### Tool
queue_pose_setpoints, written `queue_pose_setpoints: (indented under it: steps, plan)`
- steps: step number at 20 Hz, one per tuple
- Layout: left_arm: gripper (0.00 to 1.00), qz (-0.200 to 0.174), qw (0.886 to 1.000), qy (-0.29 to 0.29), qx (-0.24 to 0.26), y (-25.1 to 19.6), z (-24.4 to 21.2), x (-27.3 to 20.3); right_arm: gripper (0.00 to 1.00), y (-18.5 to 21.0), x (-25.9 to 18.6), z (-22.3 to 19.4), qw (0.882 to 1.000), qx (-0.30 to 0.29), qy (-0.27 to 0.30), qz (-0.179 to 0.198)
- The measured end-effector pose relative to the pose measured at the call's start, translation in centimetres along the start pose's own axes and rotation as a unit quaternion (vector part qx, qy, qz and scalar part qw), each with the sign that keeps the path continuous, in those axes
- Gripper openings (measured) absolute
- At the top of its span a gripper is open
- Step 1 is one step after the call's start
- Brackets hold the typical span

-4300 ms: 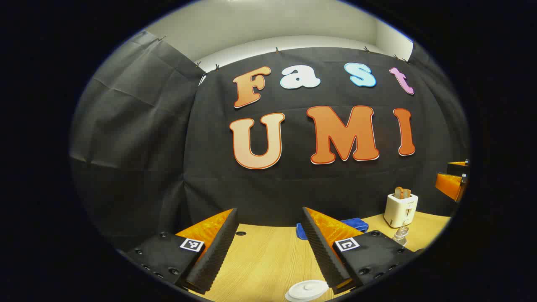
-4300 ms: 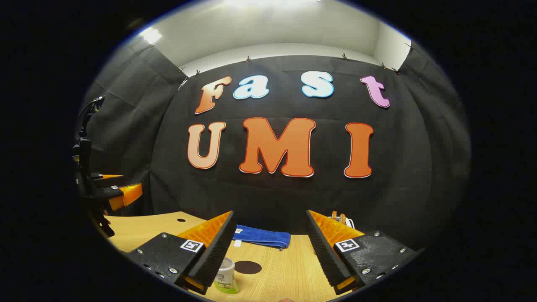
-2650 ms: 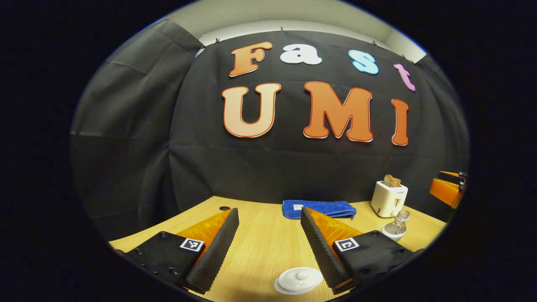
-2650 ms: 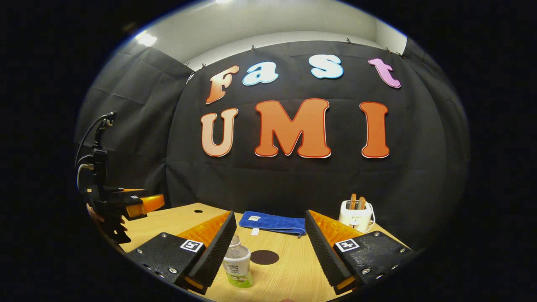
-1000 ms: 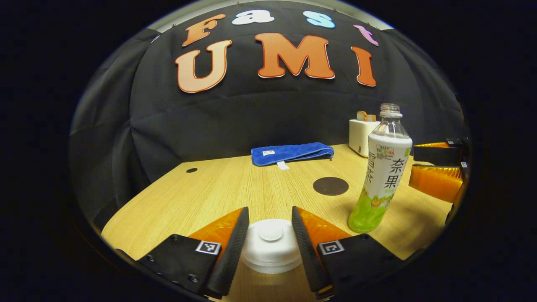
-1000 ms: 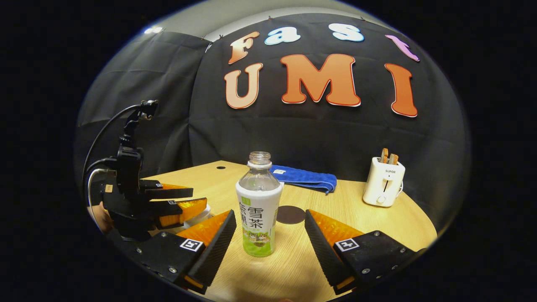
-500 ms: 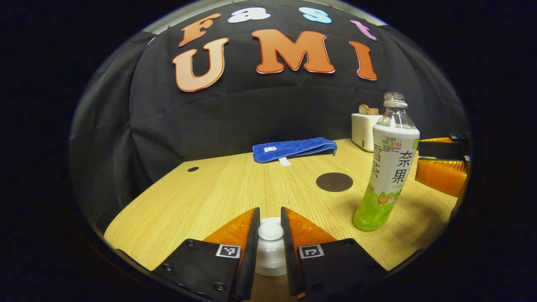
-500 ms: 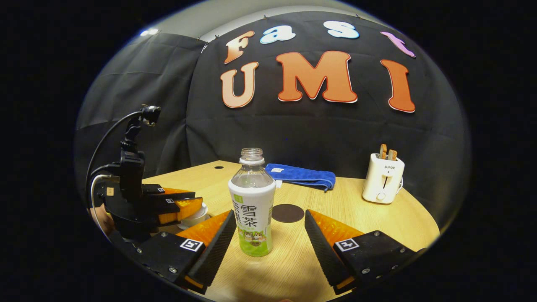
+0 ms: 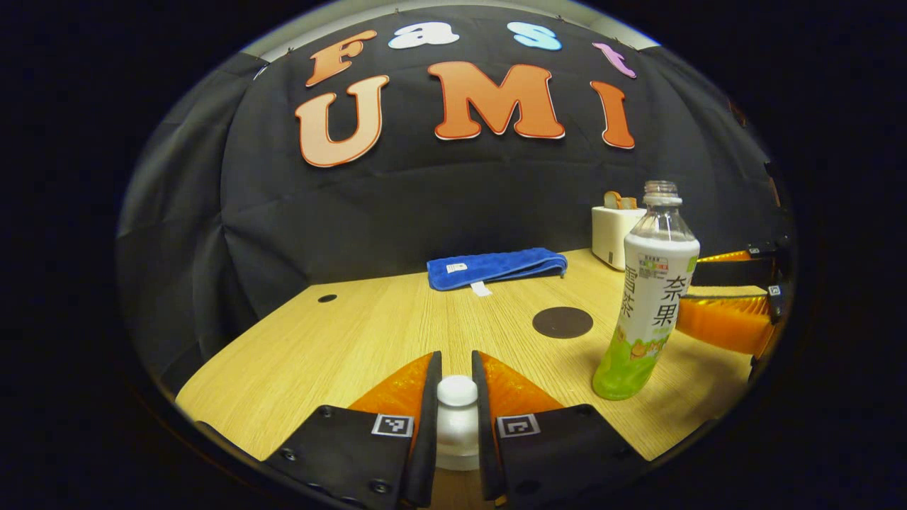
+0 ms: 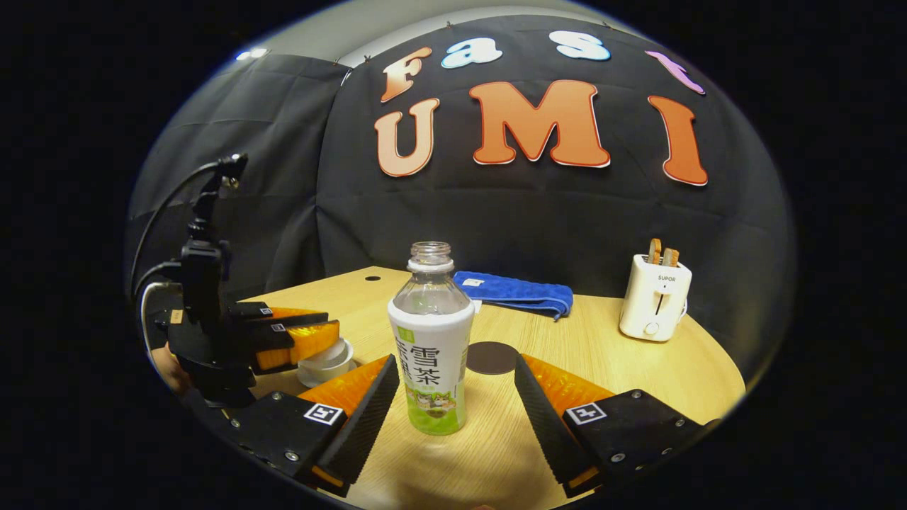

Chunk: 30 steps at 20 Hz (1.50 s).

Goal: Open the teacup lid with one hand, grasp the water bottle and pour water into the teacup with the other hand; after pouring, place the water bottle on the coaster and then close the teacup lid.

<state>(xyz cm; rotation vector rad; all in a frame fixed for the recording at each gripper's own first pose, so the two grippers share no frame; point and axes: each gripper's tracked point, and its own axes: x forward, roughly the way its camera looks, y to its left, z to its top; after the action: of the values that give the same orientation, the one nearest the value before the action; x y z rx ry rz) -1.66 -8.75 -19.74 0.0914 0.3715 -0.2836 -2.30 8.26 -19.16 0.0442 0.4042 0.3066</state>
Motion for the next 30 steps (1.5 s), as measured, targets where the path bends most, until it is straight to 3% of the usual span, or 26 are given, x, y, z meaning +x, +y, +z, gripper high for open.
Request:
queue_pose_setpoints:
  steps: [8, 12, 15, 17, 23, 25, 26, 30]
  plan:
    - [0.29, 0.033, 0.999, -0.025, -0.022, 3.9, 1.5, -1.5, 0.95, 1.5, 2.8, -2.4, 0.999, 0.004, 0.041, 0.007]
    - [0.3, 0.05, 0.998, -0.023, -0.033, 5.8, 1.1, -2.0, 0.84, 2.2, 3.8, -3.5, 0.998, -0.001, 0.062, 0.002]
    - [0.27, 0.06, 0.997, -0.021, -0.035, 7.1, 0.6, -2.5, 0.67, 2.2, 4.1, -3.5, 0.998, 0.001, 0.07, -0.009]
    - [0.29, 0.064, 0.997, -0.021, -0.042, 8.0, 0.5, -2.6, 0.64, 2.3, 4.5, -3.5, 0.997, -0.002, 0.077, -0.014]
    - [0.27, 0.085, 0.994, -0.02, -0.06, 11.1, 0.1, -3.5, 0.62, 1.9, 4.9, -1.6, 0.993, -0.086, 0.07, -0.042]
    - [0.29, 0.093, 0.993, -0.018, -0.065, 12.1, -0.1, -3.9, 0.58, 1.4, 5.0, -1.1, 0.988, -0.124, 0.069, -0.056]
    - [0.29, 0.096, 0.993, -0.016, -0.067, 12.6, -0.3, -4.0, 0.62, 1.2, 5.2, -0.8, 0.985, -0.142, 0.071, -0.062]
    - [0.29, 0.115, 0.991, -0.013, -0.066, 14.5, -0.8, -4.8, 0.62, 0.9, 5.5, 0.0, 0.971, -0.216, 0.07, -0.078]
